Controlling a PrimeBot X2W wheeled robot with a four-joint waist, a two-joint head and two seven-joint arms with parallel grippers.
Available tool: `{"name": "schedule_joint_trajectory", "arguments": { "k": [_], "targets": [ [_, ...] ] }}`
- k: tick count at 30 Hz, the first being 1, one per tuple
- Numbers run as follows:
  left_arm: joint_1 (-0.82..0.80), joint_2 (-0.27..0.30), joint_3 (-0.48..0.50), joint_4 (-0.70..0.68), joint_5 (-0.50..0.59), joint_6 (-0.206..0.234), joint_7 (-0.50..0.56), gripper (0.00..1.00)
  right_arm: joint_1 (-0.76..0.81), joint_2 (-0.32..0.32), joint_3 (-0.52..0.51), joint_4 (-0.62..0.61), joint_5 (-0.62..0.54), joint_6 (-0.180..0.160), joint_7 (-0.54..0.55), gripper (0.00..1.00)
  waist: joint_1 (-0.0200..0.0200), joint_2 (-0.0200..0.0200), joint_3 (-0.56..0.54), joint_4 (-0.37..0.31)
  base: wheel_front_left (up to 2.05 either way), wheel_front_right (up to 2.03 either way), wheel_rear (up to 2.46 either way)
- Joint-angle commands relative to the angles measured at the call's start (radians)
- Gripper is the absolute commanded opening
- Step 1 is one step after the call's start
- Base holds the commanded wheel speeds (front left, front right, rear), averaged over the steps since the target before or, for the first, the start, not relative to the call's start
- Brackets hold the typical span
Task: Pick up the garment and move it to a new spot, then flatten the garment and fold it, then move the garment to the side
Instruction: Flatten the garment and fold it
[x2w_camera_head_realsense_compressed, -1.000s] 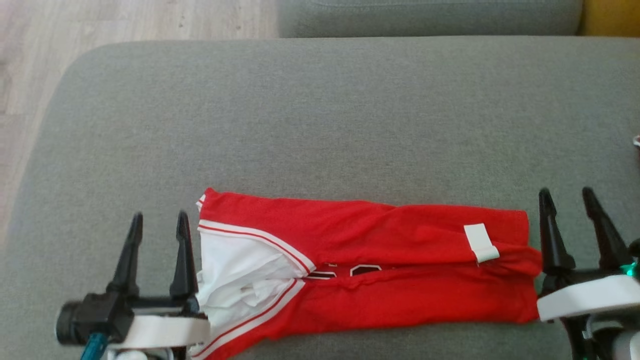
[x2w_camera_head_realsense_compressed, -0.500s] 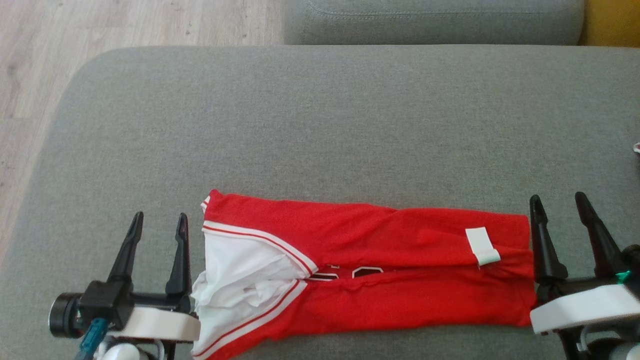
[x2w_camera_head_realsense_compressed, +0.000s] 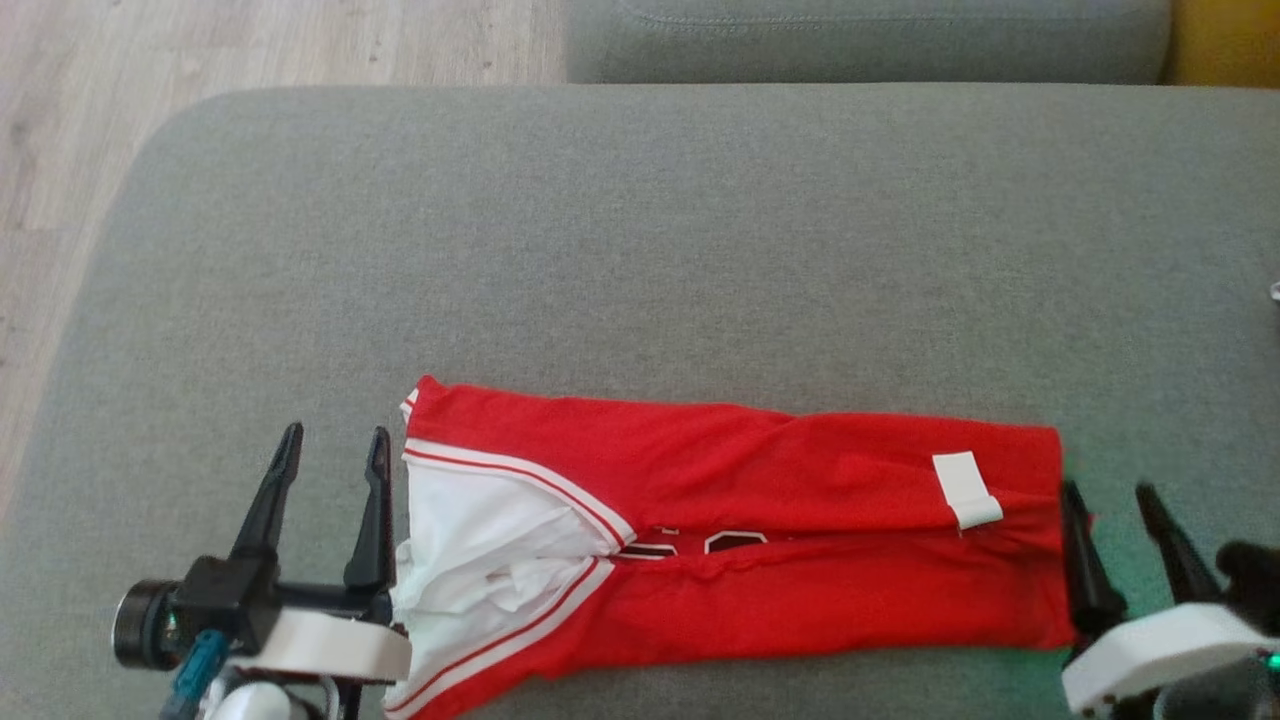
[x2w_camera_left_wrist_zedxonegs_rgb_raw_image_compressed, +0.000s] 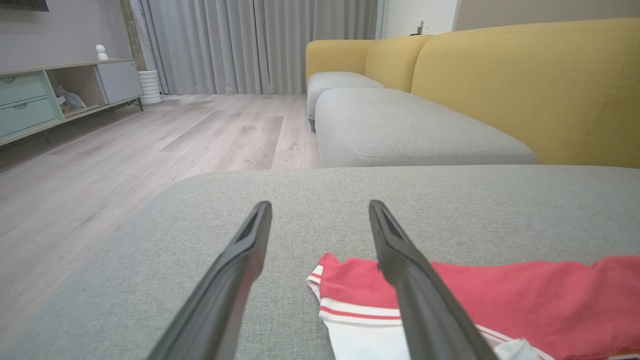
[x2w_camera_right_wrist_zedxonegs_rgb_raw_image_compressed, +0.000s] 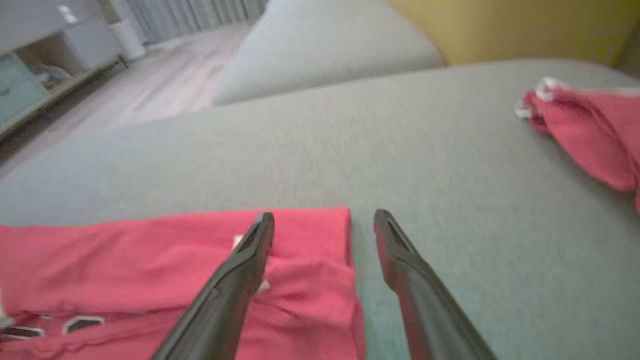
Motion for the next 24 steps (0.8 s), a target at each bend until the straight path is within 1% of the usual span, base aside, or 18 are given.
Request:
{"name": "schedule_joint_trajectory", "arguments": {
  "k": [1,5,9,12,15,16,17,18,24],
  "targets": [
    [-0.063,0.018,0.039,-0.027,-0.007,-0.001,-0.005,1.0,-0.011,-0.025,0.013,-0.018,0.007,-0.001,-0.008,1.0,0.0,-0.0001,0.005,0.001,0.0,0.0,0.0],
    [-0.075,0.011,0.033,-0.024,-0.006,-0.005,-0.011,1.0,-0.059,-0.044,0.011,0.14,0.042,-0.001,-0.029,1.0,0.0,-0.0001,0.026,0.005,0.0,0.0,0.0],
    [-0.093,0.004,0.029,-0.017,-0.007,-0.011,-0.018,1.0,-0.096,-0.051,0.042,0.27,0.069,-0.001,-0.016,1.0,0.0,-0.0001,0.043,0.012,0.0,0.0,0.0],
    [-0.102,-0.001,0.029,-0.014,-0.006,-0.013,-0.024,1.0,-0.106,-0.048,0.085,0.346,0.098,-0.001,0.014,1.0,0.0,-0.0001,0.051,0.015,0.0,0.0,0.0],
    [-0.105,-0.004,0.03,-0.01,-0.006,-0.013,-0.029,1.0,-0.11,-0.043,0.131,0.39,0.131,-0.001,0.046,1.0,0.0,-0.0001,0.055,0.015,0.0,0.0,0.0],
    [-0.106,-0.005,0.031,-0.008,-0.006,-0.013,-0.031,1.0,-0.113,-0.042,0.141,0.398,0.143,-0.001,0.054,0.93,0.0,-0.0001,0.056,0.014,0.0,0.0,0.0],
    [-0.105,-0.005,0.032,-0.007,-0.007,-0.013,-0.032,1.0,-0.116,-0.043,0.15,0.402,0.15,-0.001,0.055,0.2,0.0,-0.0001,0.056,0.013,0.0,0.0,0.0],
    [-0.105,-0.006,0.033,-0.007,-0.008,-0.012,-0.033,1.0,-0.12,-0.045,0.158,0.405,0.158,-0.001,0.055,0.0,0.0,-0.0001,0.057,0.012,0.0,0.0,0.0],
    [-0.101,-0.008,0.035,-0.006,-0.01,-0.011,-0.037,1.0,-0.137,-0.074,0.177,0.39,0.196,-0.001,0.056,0.0,0.0,-0.0001,0.058,0.005,0.0,0.0,0.0]
  ]
}}
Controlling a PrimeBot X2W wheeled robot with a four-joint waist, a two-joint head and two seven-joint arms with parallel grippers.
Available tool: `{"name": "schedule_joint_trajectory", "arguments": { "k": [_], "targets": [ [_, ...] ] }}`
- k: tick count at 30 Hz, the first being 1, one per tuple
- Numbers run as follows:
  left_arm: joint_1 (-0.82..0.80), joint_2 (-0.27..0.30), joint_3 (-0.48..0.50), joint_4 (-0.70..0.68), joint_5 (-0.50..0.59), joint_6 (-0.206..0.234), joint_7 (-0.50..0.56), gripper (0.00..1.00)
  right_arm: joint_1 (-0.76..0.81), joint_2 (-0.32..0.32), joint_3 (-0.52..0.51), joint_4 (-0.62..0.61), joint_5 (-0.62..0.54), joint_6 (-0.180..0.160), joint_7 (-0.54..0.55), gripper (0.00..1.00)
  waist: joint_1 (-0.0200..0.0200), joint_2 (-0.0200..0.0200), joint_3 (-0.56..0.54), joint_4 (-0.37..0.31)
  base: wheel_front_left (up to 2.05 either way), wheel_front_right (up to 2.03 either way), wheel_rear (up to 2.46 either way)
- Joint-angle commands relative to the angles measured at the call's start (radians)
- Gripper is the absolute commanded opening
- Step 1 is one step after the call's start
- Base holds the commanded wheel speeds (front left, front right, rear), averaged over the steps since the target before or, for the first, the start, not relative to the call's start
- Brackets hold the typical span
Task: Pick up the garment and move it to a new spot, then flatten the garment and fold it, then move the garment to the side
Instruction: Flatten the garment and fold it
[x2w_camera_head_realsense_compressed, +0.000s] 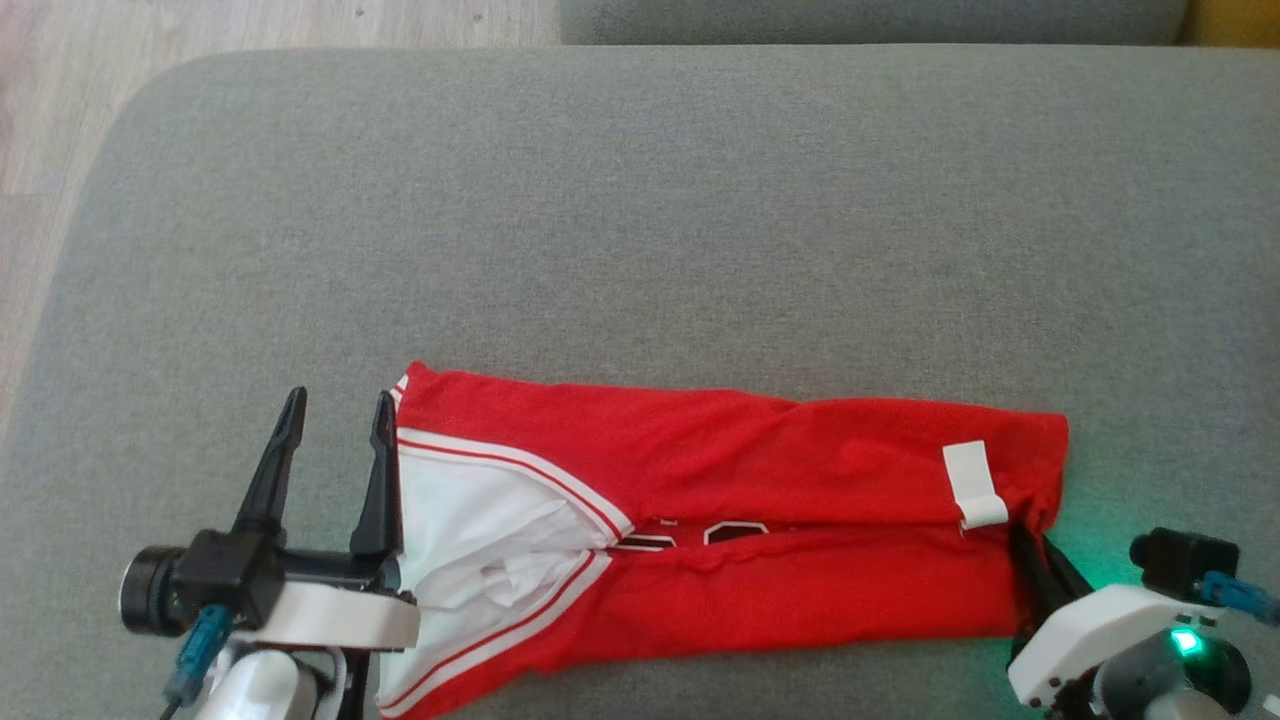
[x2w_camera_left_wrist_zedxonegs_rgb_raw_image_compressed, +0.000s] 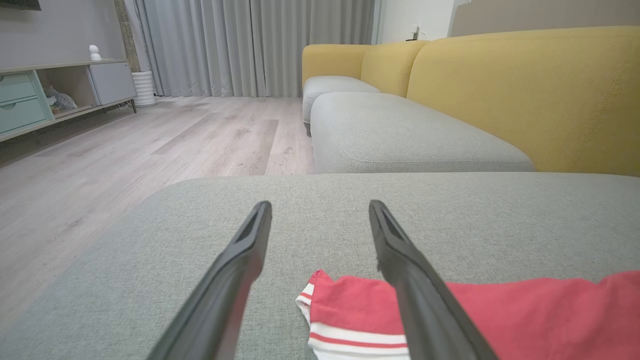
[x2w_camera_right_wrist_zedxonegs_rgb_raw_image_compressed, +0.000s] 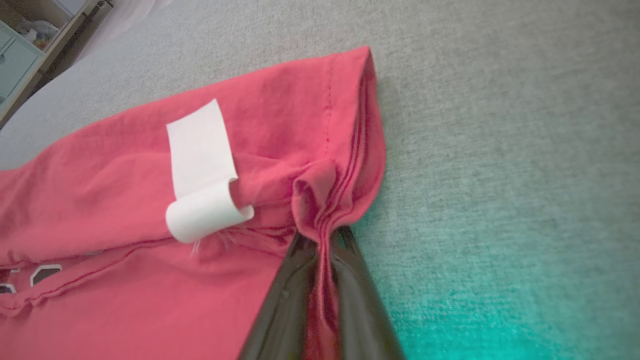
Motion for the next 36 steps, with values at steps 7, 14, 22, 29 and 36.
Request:
{"name": "schedule_joint_trajectory", "arguments": {
  "k": [7,14,22,29,36],
  "targets": [
    [-0.031,0.013,0.046,-0.027,-0.009,0.004,-0.012,1.0,0.04,-0.047,-0.082,-0.109,-0.005,-0.001,-0.016,0.0,0.0,0.0,-0.011,-0.016,0.0,0.0,0.0],
    [-0.008,0.013,0.046,-0.031,-0.016,0.012,-0.013,1.0,0.088,-0.061,-0.264,-0.206,-0.041,-0.001,0.018,0.0,0.0,0.0,-0.029,-0.046,0.0,0.0,0.0],
    [0.001,0.016,0.043,-0.041,-0.024,0.019,-0.006,1.0,0.035,-0.021,-0.09,-0.492,-0.106,-0.001,0.151,0.0,0.0,0.0,-0.041,-0.07,0.0,0.0,0.0],
    [-0.011,0.01,0.027,-0.039,-0.028,0.012,0.002,1.0,-0.059,0.039,0.271,-0.499,-0.024,-0.001,0.218,0.0,0.0,0.0,-0.04,-0.051,0.0,0.0,0.0],
    [-0.028,-0.002,0.016,-0.019,-0.033,0.003,0.001,1.0,-0.138,0.062,0.555,-0.323,0.166,-0.001,0.126,0.0,0.0,0.0,-0.022,-0.002,0.0,0.0,0.0]
  ]
}}
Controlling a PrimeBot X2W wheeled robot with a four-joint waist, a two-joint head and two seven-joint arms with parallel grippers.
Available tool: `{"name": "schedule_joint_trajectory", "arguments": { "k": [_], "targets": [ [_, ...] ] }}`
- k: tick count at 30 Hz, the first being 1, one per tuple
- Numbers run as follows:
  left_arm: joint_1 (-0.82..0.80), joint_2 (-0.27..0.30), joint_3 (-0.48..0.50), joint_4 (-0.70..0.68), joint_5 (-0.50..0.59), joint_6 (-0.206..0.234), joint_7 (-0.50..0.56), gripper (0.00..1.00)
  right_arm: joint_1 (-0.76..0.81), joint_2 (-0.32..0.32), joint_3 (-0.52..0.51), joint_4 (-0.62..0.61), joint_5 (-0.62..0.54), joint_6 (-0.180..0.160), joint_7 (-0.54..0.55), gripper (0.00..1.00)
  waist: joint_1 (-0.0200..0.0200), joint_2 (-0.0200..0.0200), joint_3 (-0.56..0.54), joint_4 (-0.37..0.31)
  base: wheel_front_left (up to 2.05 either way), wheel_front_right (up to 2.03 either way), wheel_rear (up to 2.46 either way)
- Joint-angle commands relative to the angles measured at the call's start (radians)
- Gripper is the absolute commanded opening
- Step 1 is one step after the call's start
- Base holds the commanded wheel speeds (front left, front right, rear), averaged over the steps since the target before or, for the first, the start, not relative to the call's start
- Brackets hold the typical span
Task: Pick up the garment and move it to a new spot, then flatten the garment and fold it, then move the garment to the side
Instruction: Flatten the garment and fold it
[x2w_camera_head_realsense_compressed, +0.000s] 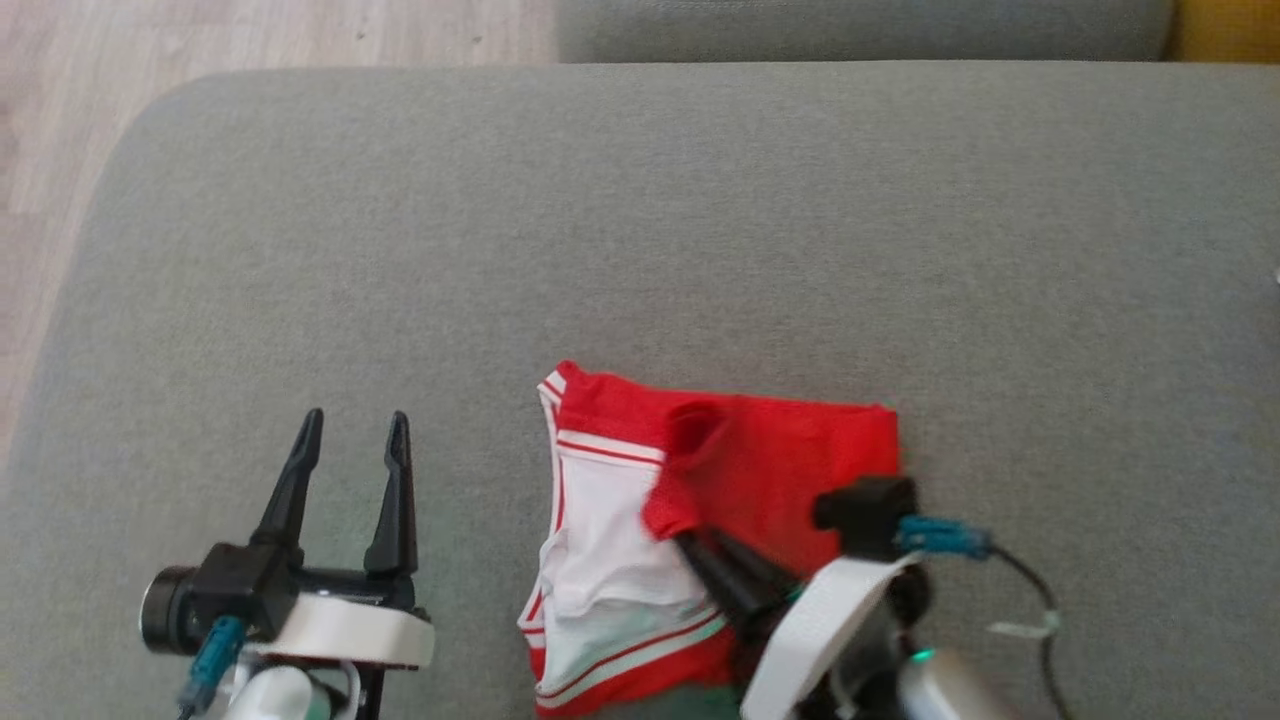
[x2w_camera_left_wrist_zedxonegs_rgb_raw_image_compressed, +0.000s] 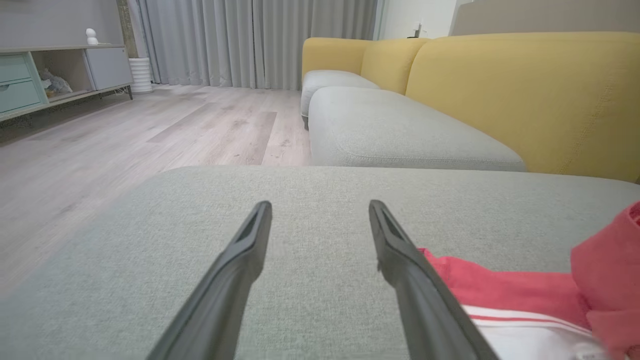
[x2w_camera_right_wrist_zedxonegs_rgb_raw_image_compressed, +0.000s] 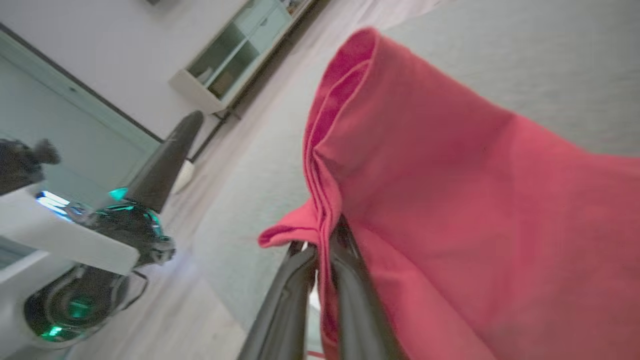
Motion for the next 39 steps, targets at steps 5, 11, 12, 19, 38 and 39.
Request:
{"name": "schedule_joint_trajectory", "arguments": {
  "k": [5,11,12,19,38,39],
  "targets": [
    [-0.067,0.003,0.02,-0.008,-0.003,-0.011,-0.008,1.0,-0.12,0.015,0.156,0.076,0.126,-0.001,-0.11,0.0,0.0,0.0,0.023,0.033,0.0,0.0,0.0],
    [-0.079,-0.003,0.014,0.009,-0.003,-0.016,-0.012,1.0,-0.205,0.015,0.271,0.156,0.224,-0.001,-0.208,1.0,0.0,0.0,0.032,0.042,0.0,0.0,0.0],
    [-0.08,-0.003,0.014,0.011,-0.003,-0.015,-0.013,1.0,-0.219,0.015,0.284,0.157,0.229,-0.001,-0.234,1.0,0.0,0.0,0.033,0.041,0.0,0.0,0.0],
    [-0.072,-0.001,0.022,0.019,-0.006,-0.011,-0.017,1.0,-0.301,0.01,0.233,0.135,0.13,-0.001,-0.444,1.0,0.0,0.0,0.024,0.02,0.0,0.0,0.0],
    [-0.007,0.072,0.062,-0.03,0.012,0.057,0.009,1.0,0.065,-0.074,-0.521,-0.159,-0.354,-0.001,-0.306,1.0,0.0,0.0,-0.053,-0.046,0.0,0.0,0.0],
    [0.001,0.077,0.062,-0.035,0.012,0.06,0.014,1.0,0.089,-0.068,-0.53,-0.177,-0.361,-0.001,-0.292,1.0,0.0,0.0,-0.06,-0.049,0.0,0.0,0.0]
  ]
}}
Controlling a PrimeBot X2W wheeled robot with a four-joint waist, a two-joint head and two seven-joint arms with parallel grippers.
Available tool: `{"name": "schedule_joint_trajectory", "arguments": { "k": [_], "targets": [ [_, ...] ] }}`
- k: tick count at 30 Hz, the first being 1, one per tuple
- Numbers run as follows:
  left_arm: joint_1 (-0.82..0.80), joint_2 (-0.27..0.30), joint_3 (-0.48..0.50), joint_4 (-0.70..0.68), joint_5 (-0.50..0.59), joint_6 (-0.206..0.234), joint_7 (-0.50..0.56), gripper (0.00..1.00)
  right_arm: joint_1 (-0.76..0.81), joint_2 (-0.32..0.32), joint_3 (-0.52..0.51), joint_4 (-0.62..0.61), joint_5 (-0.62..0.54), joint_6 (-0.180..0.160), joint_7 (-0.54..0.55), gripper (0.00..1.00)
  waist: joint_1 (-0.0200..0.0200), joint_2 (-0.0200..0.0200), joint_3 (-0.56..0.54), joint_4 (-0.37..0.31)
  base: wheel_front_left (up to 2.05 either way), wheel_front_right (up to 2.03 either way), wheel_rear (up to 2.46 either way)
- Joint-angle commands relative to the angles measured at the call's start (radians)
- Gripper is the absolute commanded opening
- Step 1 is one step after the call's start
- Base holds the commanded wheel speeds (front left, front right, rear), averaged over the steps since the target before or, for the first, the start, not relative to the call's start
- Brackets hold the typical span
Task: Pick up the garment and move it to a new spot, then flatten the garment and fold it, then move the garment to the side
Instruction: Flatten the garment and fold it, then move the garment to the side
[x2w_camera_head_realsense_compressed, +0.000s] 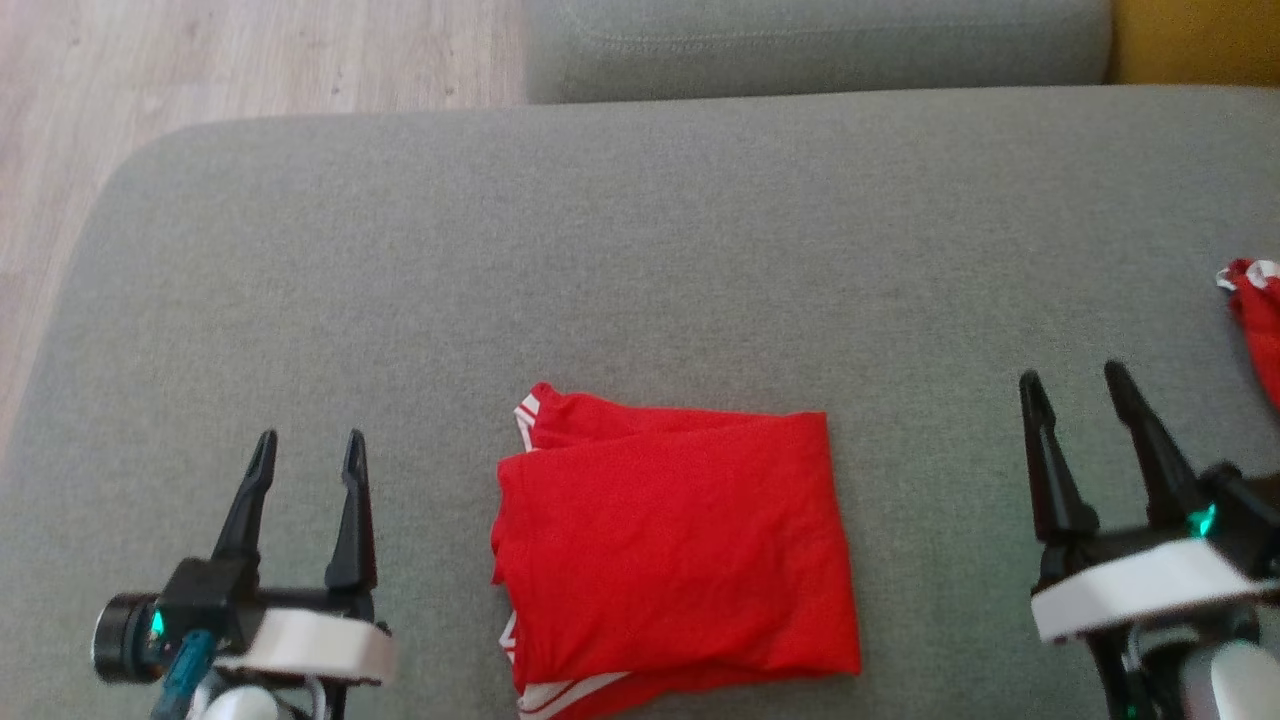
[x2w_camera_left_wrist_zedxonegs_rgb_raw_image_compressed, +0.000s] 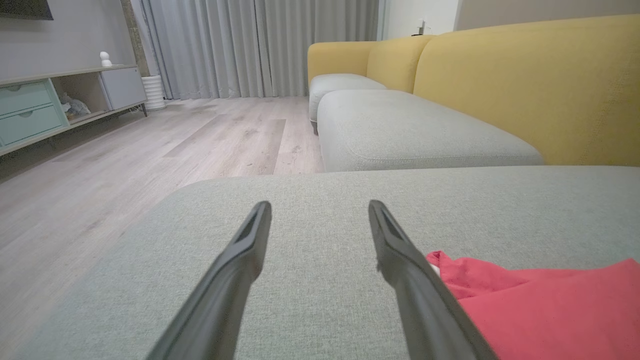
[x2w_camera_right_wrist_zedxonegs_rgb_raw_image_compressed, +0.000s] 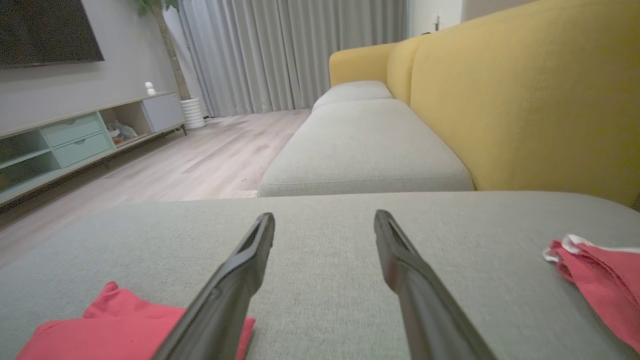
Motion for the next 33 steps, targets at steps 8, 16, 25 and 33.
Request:
{"name": "schedule_joint_trajectory", "arguments": {
  "k": [8,16,25,33],
  "targets": [
    [0.047,0.057,0.026,-0.068,0.014,0.03,0.048,1.0,0.111,0.034,-0.005,-0.139,-0.018,-0.001,0.089,1.0,0.0001,0.0,-0.074,-0.024,0.0,0.0,0.0],
    [0.098,0.068,0.021,-0.088,0.01,0.058,0.082,1.0,0.162,0.051,0.005,-0.169,-0.017,-0.001,0.127,1.0,0.0001,0.0,-0.11,-0.023,0.0,0.0,0.0],
    [0.115,0.077,0.022,-0.098,0.004,0.073,0.099,1.0,0.171,0.055,0.002,-0.177,-0.021,-0.001,0.142,1.0,0.0001,0.0,-0.121,-0.014,0.0,0.0,0.0],
    [0.111,0.08,0.021,-0.098,0.003,0.078,0.099,1.0,0.173,0.059,-0.002,-0.181,-0.021,-0.001,0.149,1.0,0.0001,0.0,-0.119,-0.016,0.0,0.0,0.0]
  ]
}}
